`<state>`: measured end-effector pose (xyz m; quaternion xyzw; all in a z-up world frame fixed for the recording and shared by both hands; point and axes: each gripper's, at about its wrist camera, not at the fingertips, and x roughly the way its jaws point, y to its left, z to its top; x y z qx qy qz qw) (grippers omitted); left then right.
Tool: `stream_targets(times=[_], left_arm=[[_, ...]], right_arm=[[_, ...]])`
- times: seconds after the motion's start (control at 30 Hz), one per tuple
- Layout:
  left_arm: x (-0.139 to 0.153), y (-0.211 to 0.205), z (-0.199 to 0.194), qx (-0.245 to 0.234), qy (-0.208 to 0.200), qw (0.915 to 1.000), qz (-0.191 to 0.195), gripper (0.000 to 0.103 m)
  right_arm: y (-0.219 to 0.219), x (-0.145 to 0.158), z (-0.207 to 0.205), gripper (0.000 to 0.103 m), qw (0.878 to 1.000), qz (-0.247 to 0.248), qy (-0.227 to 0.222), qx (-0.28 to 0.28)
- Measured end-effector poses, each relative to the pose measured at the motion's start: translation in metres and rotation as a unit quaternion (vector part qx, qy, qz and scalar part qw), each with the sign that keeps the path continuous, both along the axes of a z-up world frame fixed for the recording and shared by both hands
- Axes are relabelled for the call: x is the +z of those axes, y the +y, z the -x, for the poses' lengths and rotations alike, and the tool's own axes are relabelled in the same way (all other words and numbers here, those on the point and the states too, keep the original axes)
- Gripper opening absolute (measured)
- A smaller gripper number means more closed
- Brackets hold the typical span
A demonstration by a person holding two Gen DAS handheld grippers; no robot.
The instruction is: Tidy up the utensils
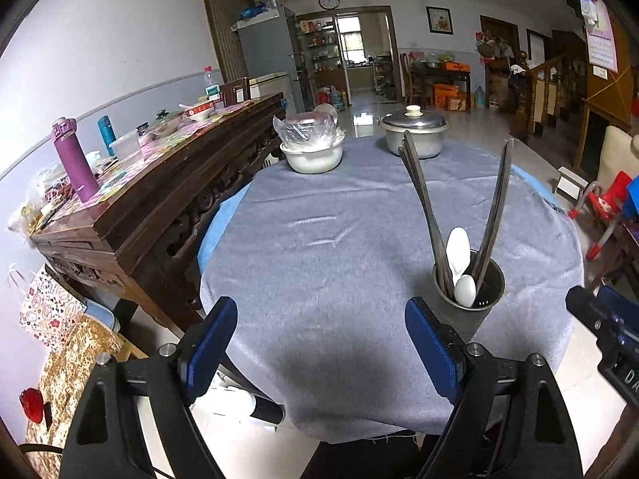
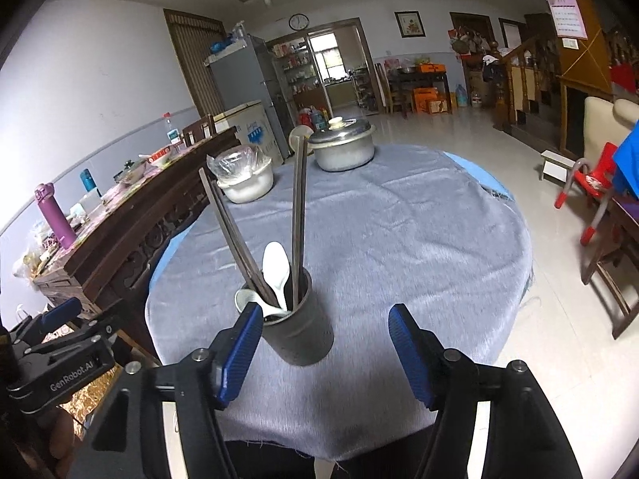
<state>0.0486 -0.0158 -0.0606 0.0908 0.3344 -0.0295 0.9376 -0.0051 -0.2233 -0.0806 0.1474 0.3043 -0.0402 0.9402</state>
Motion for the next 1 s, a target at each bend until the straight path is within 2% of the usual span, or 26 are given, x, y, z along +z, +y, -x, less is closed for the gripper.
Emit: stream_targets(times=[1.0], left_arm=[[-0.008, 0.007, -0.015, 0.012, 0.018, 0.9997, 0.012, 0.086]], right_arm=[[0.010, 0.003, -0.007, 0.070, 1.000, 0.012, 0.000, 0.000]])
